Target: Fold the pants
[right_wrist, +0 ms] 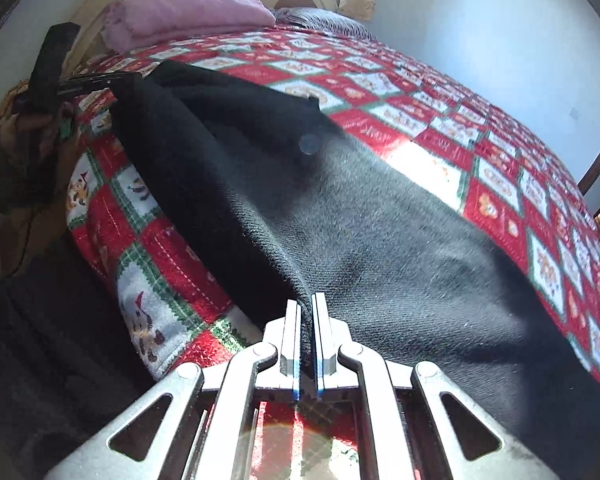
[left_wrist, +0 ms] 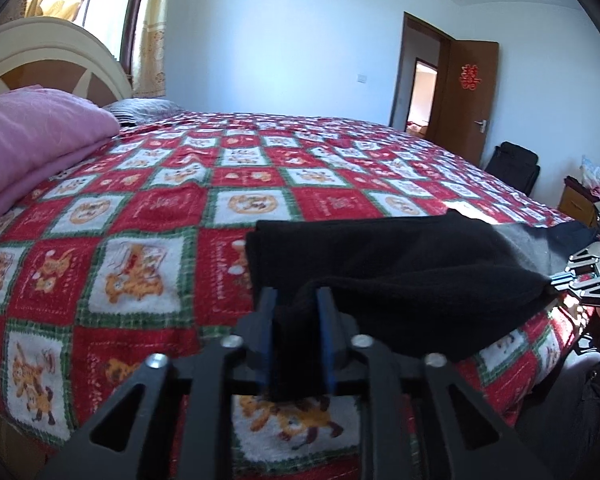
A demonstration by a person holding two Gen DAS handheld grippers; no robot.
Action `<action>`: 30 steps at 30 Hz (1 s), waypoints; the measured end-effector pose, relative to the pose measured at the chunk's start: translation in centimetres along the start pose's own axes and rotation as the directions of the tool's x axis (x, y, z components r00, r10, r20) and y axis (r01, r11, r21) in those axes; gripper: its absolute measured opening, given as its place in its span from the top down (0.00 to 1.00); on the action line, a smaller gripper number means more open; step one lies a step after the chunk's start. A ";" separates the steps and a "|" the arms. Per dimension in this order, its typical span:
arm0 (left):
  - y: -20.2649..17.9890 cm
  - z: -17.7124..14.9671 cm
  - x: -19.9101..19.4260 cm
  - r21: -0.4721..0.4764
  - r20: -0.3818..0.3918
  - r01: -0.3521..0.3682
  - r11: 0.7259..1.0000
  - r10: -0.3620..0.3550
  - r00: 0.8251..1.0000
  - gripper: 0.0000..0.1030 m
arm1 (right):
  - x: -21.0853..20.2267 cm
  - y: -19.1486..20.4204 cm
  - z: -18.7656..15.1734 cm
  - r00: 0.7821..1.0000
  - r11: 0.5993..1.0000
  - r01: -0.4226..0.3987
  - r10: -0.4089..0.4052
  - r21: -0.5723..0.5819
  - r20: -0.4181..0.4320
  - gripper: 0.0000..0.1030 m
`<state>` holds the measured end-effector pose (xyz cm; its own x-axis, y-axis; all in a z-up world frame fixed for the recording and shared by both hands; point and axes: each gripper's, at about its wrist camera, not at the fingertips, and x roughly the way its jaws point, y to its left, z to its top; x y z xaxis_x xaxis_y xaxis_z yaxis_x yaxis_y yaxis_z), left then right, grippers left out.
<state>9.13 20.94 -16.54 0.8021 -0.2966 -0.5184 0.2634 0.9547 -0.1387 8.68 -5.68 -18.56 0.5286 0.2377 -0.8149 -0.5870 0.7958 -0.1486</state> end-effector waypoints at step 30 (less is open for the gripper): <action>-4.0 -0.5 2.2 0.000 -0.013 0.000 1.000 0.000 1.000 0.35 | -1.4 -1.3 -1.3 0.995 0.990 -0.094 0.098 0.107 -0.033 0.73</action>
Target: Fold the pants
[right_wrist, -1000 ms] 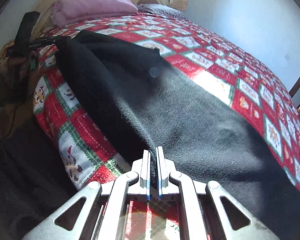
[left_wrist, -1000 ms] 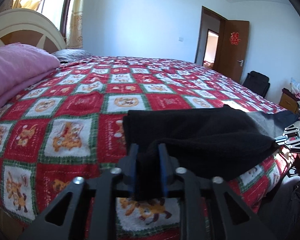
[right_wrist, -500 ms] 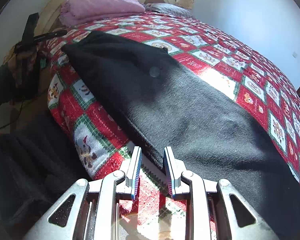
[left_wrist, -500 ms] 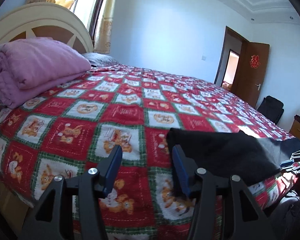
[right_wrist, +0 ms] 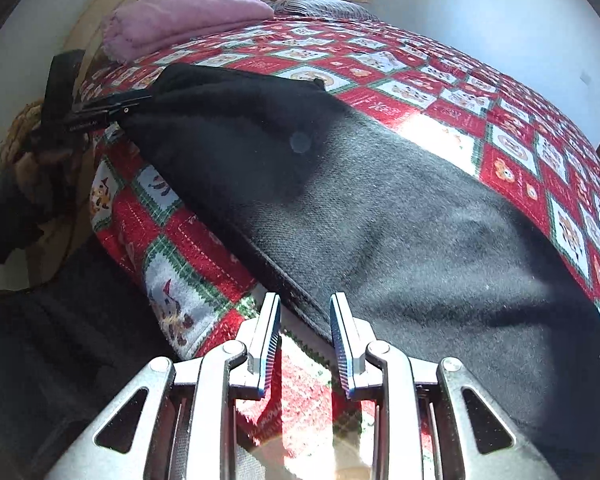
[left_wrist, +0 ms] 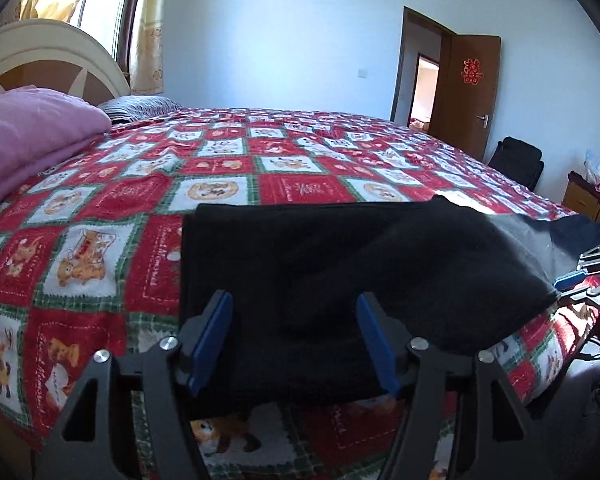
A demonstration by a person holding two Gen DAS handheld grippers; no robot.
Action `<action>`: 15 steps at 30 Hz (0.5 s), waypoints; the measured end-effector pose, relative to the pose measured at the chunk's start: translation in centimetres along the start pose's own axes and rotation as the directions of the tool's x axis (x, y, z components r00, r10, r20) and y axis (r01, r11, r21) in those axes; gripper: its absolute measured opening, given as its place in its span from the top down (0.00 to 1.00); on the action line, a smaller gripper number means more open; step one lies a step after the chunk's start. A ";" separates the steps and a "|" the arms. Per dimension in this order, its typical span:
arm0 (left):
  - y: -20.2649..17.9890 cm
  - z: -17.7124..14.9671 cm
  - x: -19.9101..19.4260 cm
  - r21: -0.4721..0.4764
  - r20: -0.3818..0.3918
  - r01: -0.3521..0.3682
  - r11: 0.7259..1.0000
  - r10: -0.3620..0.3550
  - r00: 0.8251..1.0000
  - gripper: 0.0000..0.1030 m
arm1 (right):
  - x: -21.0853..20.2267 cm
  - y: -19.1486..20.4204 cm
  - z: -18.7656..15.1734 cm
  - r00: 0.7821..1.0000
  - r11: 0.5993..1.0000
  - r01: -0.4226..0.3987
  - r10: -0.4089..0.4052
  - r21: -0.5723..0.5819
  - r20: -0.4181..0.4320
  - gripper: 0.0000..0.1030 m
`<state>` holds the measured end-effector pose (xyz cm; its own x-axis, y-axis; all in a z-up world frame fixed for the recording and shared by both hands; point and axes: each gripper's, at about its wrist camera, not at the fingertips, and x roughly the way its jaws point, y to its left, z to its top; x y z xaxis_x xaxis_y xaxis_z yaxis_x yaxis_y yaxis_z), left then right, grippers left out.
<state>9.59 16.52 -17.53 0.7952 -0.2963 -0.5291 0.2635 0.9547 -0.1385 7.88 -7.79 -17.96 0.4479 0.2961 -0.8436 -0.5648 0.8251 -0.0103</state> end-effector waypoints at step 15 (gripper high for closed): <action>-13.6 6.5 0.5 0.200 -0.028 0.259 0.945 -0.258 0.966 0.28 | -15.1 -17.4 -8.1 0.932 0.760 0.246 -0.357 0.602 0.069 0.73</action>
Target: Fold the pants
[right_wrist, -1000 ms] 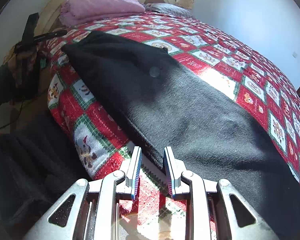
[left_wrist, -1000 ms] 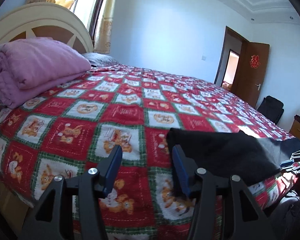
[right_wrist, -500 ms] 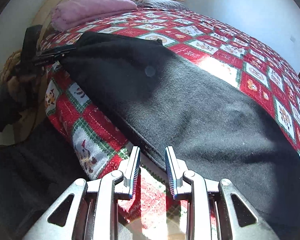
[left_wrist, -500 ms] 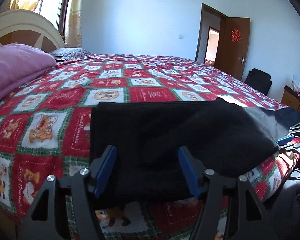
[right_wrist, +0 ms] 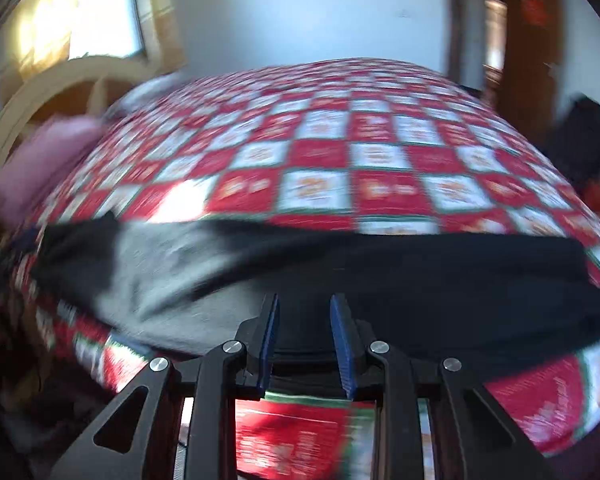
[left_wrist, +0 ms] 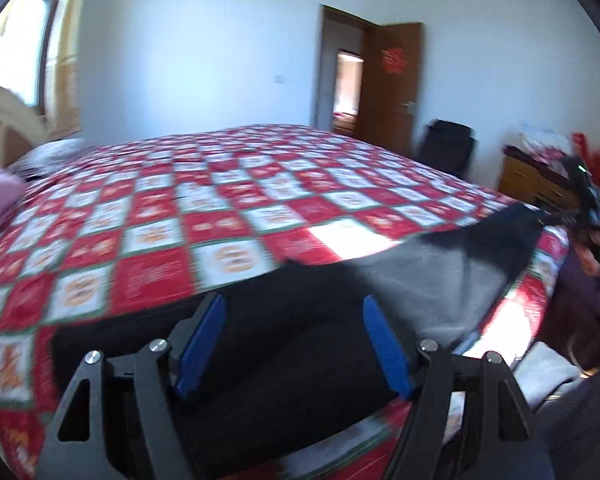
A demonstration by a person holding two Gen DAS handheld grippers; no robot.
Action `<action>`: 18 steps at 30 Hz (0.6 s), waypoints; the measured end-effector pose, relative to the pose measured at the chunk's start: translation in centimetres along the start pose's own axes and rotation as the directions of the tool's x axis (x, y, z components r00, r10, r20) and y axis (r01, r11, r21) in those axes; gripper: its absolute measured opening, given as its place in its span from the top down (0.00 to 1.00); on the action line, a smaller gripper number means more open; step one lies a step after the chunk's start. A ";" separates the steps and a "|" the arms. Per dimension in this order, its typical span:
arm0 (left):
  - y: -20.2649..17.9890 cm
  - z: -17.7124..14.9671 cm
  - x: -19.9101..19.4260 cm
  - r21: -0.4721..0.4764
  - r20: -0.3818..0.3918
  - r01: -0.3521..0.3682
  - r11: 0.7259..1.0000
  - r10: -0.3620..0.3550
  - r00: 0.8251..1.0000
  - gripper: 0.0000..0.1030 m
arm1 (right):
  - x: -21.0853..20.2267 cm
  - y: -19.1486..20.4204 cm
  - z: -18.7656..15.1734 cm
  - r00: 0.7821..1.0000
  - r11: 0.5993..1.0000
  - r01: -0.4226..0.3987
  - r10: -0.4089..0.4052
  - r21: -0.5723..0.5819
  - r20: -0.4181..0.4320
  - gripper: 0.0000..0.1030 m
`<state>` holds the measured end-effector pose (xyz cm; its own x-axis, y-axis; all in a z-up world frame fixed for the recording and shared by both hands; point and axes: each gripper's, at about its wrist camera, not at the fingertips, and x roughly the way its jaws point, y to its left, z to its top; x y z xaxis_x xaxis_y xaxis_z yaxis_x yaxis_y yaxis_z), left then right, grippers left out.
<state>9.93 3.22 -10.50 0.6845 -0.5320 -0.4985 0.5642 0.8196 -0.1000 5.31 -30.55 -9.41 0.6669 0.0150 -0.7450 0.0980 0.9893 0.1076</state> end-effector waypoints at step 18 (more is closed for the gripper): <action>-21.4 0.5 11.8 0.348 -0.319 0.386 0.854 -0.280 0.906 0.69 | -4.8 -16.3 -1.8 0.987 0.872 0.050 -0.118 0.487 0.110 0.73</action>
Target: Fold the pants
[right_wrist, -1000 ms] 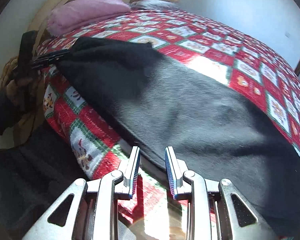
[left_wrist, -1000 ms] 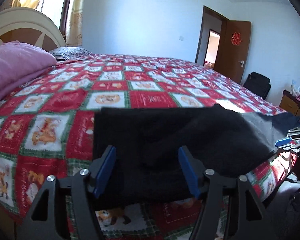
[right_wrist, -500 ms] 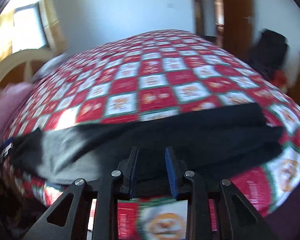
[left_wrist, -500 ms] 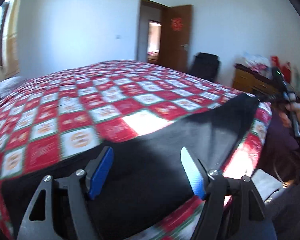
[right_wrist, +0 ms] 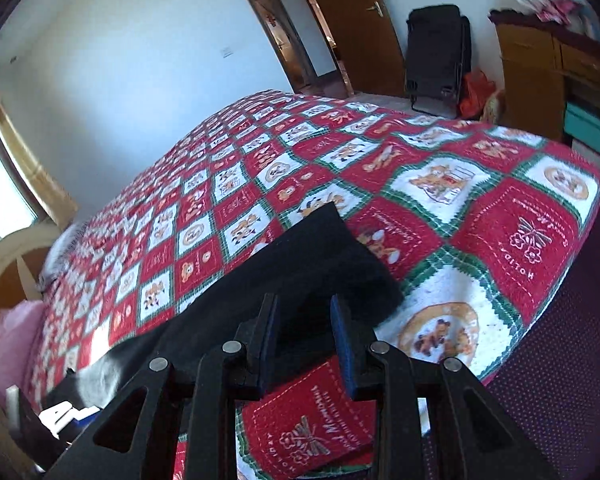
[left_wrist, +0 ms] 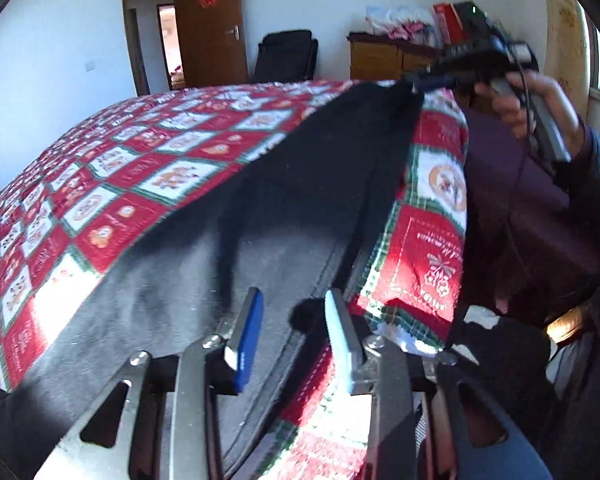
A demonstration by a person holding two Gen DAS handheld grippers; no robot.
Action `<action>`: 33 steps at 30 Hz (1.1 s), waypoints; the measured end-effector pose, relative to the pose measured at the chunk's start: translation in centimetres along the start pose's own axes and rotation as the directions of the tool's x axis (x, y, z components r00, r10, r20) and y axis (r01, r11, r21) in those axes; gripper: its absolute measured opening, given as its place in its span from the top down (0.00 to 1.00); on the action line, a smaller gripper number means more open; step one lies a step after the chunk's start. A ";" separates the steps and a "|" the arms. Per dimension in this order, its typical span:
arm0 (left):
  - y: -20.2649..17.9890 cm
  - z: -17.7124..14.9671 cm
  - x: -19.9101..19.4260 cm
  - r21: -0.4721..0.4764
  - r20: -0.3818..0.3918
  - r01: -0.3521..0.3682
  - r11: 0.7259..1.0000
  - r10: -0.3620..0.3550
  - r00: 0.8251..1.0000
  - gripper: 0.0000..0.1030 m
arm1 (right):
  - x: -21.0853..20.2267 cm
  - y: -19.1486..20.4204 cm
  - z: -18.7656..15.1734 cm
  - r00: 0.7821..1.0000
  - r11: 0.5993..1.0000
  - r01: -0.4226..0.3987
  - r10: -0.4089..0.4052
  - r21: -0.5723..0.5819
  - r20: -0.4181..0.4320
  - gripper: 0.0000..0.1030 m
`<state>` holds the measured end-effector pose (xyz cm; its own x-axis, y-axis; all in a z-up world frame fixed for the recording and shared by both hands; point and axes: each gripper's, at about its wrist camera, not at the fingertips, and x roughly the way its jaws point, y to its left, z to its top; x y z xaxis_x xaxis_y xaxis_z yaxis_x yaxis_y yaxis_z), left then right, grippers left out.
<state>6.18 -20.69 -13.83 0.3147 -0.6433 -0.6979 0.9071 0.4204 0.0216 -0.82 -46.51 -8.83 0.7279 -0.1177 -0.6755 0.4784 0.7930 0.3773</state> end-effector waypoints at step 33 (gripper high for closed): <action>1.1 -1.5 0.6 -0.087 0.011 0.051 0.995 -0.051 0.999 0.93 | -1.2 -3.2 1.0 0.997 0.998 0.053 -0.054 0.014 0.062 0.54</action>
<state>6.93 -19.66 -15.32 0.2713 -0.6705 -0.6905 0.8942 0.4410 -0.0769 -2.77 -49.47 -8.59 0.7301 -0.1974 -0.6542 0.5234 0.7770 0.3496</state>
